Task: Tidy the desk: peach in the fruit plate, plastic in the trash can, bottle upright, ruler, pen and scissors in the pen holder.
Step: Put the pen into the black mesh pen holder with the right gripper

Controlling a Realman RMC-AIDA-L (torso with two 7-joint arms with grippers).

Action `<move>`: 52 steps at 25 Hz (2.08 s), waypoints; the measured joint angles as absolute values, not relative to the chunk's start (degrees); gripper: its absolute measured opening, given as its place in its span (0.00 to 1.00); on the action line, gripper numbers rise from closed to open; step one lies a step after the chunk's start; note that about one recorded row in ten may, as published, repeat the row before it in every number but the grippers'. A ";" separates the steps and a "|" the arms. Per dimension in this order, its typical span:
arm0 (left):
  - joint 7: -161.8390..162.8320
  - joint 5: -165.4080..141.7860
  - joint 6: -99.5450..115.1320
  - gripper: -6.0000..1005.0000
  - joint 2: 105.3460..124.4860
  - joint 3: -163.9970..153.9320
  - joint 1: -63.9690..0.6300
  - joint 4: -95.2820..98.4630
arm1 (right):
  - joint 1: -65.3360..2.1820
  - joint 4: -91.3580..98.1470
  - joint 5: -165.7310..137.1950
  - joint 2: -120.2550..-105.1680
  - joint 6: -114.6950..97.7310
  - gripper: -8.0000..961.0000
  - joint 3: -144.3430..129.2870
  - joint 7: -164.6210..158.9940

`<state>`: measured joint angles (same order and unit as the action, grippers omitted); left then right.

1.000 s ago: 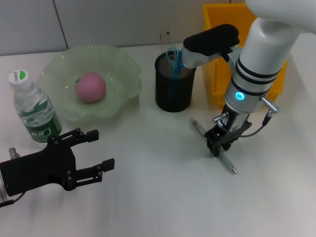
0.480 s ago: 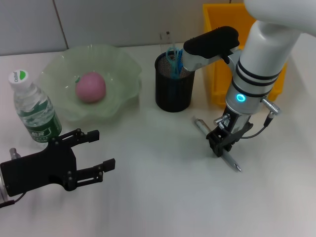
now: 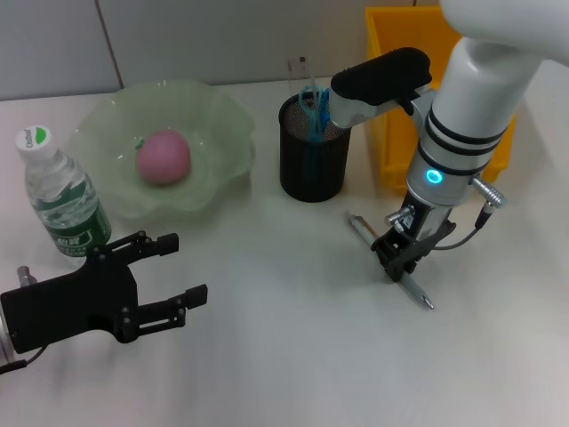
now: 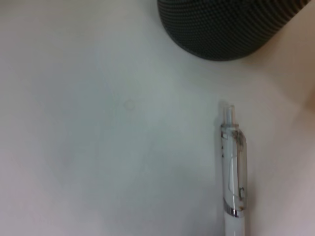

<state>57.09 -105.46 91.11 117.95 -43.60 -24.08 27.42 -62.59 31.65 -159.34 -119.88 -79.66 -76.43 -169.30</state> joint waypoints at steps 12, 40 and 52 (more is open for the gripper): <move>57.13 -105.30 90.95 0.81 117.92 -43.53 -24.17 27.42 | -56.63 44.46 -154.44 -119.18 -82.47 0.14 -75.80 -167.03; 58.55 -105.09 85.55 0.81 118.30 -42.71 -24.63 26.80 | -27.85 56.39 -103.14 -119.27 -73.39 0.13 -64.73 -105.88; 58.63 -104.03 86.06 0.81 118.30 -42.71 -24.48 26.81 | -27.92 45.56 -84.12 -119.13 -68.00 0.13 -60.97 -85.40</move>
<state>58.63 -104.03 86.06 118.30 -42.71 -24.48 26.81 -27.92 45.56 -84.12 -119.13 -68.00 -60.97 -85.40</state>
